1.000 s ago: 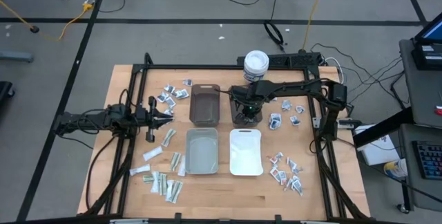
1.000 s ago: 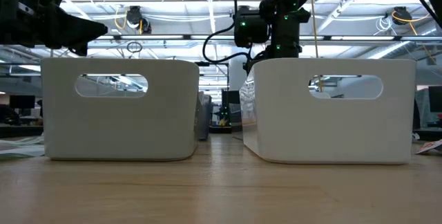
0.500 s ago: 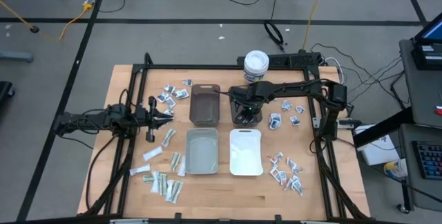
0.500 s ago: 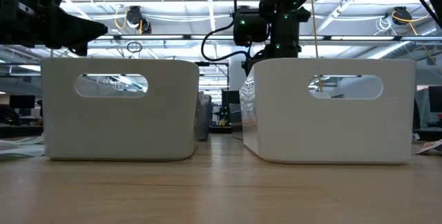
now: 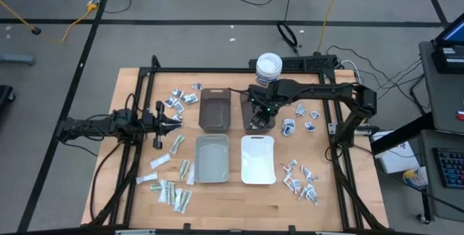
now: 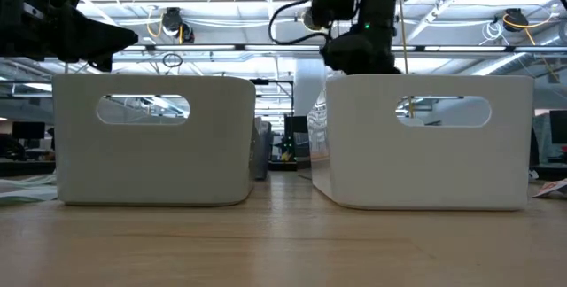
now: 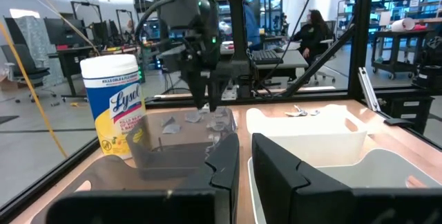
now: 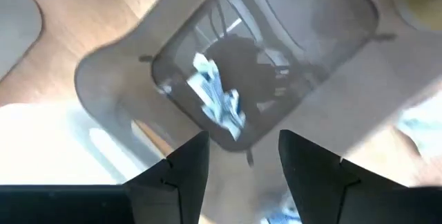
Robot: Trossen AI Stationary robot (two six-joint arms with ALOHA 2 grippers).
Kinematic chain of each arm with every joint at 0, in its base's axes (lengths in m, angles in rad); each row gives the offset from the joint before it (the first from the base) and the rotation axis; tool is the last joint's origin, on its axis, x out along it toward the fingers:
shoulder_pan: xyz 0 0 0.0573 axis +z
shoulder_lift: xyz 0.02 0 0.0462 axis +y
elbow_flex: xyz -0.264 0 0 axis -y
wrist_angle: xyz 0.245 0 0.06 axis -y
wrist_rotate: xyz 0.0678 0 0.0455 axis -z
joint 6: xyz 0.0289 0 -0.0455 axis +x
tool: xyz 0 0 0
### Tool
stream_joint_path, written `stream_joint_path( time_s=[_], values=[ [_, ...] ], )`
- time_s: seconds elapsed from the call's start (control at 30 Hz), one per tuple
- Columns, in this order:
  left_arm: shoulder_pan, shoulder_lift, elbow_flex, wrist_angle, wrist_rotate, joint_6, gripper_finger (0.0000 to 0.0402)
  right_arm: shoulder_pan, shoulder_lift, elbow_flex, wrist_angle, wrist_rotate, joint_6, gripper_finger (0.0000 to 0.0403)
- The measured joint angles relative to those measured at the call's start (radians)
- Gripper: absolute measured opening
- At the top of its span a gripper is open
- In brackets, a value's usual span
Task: Pick & Place First Aid Supplies
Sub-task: Put the blue pad into the right black bin
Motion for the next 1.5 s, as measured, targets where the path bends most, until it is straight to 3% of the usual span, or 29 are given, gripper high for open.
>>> stream_joint_path(
  time_s=[0.3, 0.7, 1.5],
  values=[
    [0.000, 0.000, 0.000, 0.000, 0.000, 0.000, 0.0047, 0.000, -0.075, 0.000, -0.115, 0.002, 0.052, 0.0169],
    [0.000, 0.000, 0.000, 0.000, 0.000, 0.000, 0.0047, 0.000, -0.077, -0.013, -0.137, 0.003, 0.063, 0.0169],
    [0.000, 0.000, 0.000, 0.000, -0.003, 0.000, 0.0047, -0.080, -0.439, -0.494, -0.098, 0.007, 0.333, 0.0169]
  ],
)
